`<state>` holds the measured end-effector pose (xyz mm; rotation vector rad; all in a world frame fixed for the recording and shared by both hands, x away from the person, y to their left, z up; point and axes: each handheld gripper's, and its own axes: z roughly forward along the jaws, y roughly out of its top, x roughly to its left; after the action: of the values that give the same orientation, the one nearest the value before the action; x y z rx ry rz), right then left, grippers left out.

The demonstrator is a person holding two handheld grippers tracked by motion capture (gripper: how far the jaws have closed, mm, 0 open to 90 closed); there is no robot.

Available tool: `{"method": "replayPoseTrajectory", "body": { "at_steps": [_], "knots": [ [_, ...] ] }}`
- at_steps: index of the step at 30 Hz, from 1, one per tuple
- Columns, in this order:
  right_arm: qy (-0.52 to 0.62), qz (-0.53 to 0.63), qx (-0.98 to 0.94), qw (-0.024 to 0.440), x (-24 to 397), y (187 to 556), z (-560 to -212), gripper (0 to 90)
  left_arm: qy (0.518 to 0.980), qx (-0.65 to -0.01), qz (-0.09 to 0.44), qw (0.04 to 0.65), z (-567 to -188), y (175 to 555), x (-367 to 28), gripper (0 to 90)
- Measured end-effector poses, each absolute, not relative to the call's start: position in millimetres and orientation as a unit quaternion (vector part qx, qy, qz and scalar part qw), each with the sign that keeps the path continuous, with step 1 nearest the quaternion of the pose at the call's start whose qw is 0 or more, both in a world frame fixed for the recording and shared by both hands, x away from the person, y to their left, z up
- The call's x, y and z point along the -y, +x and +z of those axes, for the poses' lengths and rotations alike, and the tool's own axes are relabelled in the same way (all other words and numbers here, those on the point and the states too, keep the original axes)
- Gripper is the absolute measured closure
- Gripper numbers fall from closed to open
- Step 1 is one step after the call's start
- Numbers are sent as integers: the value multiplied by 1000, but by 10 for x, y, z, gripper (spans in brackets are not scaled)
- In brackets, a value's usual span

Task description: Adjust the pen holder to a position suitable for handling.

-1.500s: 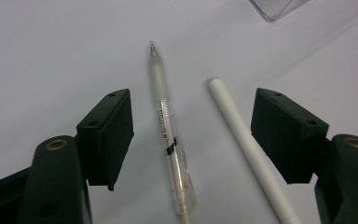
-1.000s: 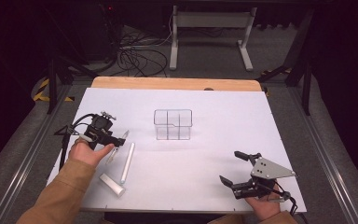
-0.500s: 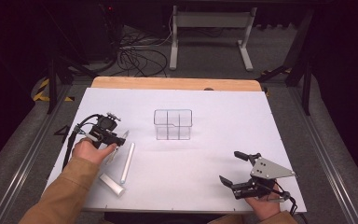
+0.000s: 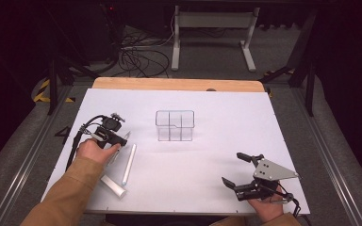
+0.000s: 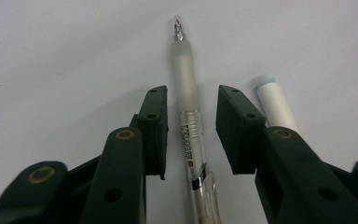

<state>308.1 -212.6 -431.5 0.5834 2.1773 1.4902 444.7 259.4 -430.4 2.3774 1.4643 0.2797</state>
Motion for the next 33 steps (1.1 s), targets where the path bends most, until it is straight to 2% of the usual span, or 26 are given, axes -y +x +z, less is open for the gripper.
{"method": "replayPoseTrajectory", "body": {
  "at_steps": [14, 33],
  "knots": [
    [211, 538, -787, 217, 2126, 3082, -4317, 74, 833, -524, 98, 151, -4366, 4483, -2545, 763],
    [209, 538, -787, 217, 2123, 3079, -4320, 74, 831, -528, 105, 139, -4369, 4492, -2514, 791]
  ]
}}
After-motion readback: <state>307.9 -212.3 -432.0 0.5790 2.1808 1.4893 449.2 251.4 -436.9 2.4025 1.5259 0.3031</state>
